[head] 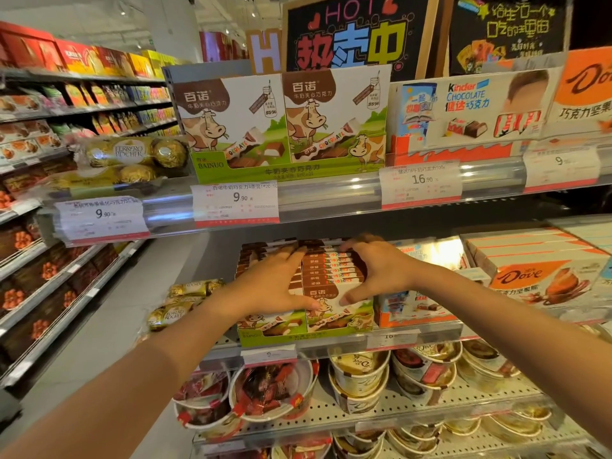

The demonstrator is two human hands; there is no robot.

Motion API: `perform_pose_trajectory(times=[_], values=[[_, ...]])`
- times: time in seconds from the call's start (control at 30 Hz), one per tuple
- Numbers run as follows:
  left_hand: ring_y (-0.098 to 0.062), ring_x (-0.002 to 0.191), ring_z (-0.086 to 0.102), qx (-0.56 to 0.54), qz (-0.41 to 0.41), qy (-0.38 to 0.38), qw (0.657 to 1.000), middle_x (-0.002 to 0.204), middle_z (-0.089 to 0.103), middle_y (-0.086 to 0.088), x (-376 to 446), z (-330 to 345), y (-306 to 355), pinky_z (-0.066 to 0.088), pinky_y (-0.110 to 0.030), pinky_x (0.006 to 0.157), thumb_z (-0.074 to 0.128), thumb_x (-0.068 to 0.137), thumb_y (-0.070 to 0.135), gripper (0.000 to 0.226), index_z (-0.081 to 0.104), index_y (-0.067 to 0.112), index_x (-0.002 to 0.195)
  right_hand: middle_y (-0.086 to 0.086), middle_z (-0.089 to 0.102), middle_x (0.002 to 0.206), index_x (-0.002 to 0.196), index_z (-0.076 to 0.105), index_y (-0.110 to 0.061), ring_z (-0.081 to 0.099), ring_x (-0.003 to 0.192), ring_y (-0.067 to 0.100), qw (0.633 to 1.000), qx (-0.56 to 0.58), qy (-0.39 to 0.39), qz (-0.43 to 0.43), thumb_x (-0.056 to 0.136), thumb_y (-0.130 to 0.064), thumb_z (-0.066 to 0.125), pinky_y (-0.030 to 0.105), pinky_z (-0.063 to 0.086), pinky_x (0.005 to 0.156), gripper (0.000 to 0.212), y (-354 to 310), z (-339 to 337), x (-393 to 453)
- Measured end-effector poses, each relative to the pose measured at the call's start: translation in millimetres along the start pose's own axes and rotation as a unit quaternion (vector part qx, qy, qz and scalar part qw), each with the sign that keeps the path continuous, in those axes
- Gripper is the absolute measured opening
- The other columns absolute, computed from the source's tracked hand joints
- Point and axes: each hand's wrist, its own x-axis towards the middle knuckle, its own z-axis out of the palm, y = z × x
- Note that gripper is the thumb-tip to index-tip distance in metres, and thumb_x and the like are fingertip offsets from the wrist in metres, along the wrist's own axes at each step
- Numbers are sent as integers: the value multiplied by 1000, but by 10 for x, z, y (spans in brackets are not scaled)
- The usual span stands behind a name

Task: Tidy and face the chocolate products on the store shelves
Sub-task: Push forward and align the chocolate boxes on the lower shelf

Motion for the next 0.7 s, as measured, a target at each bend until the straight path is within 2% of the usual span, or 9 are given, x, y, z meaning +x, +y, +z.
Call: perform_pose_trajectory(times=[0.1,0.2,0.3,0.4,0.5,0.57,0.63,0.7], values=[[-23,141,22,43,1,-16,999,156,19,-2,-7,1,20,22,-52,112,52,71,77,106,7,21,149,2,39,130,139,32,-25,40,120,21,999,-19,-22,18,60,-65,72,38,42,100,98,-6,42,19],[-26,142,18,59,5,-27,998,157,14,-4,0,-9,28,19,-53,112,49,74,76,102,2,26,149,4,36,133,142,25,-26,38,123,22,999,-39,-28,21,64,-65,70,40,37,104,98,-30,80,8],[-26,136,29,40,20,-13,999,152,26,-4,15,-14,19,28,-50,109,52,72,75,97,9,32,147,3,34,135,143,22,-26,37,124,22,998,-17,-54,18,66,-63,70,38,37,105,98,-40,16,-34],[-19,120,44,9,37,-11,999,135,45,1,34,-40,-16,40,-42,99,58,67,76,92,23,33,141,0,32,140,143,27,-29,40,125,20,995,66,-76,16,69,-62,68,35,40,104,90,-4,-135,-121],[-15,112,48,14,55,0,998,127,50,4,69,-90,32,45,-37,94,64,63,73,89,35,28,134,1,38,144,141,37,-21,40,129,19,993,112,-13,25,90,-43,54,25,35,100,58,142,-277,-214],[-15,115,46,21,67,12,997,130,47,4,97,-90,158,43,-35,95,67,63,69,90,32,26,135,3,41,144,138,41,-16,41,129,18,994,95,18,48,96,-27,47,22,31,96,44,317,-375,-266],[-17,125,41,3,79,18,997,141,40,3,146,-56,354,38,-38,102,67,64,68,96,24,28,141,4,43,143,138,41,-15,42,128,17,994,76,20,77,96,-17,47,20,31,96,43,534,-463,-330],[-19,133,34,-17,85,31,996,148,33,3,250,-16,576,32,-44,108,64,63,72,102,20,28,144,4,42,144,140,39,-14,42,129,18,995,37,14,94,94,-17,51,21,32,98,48,713,-537,-415]])
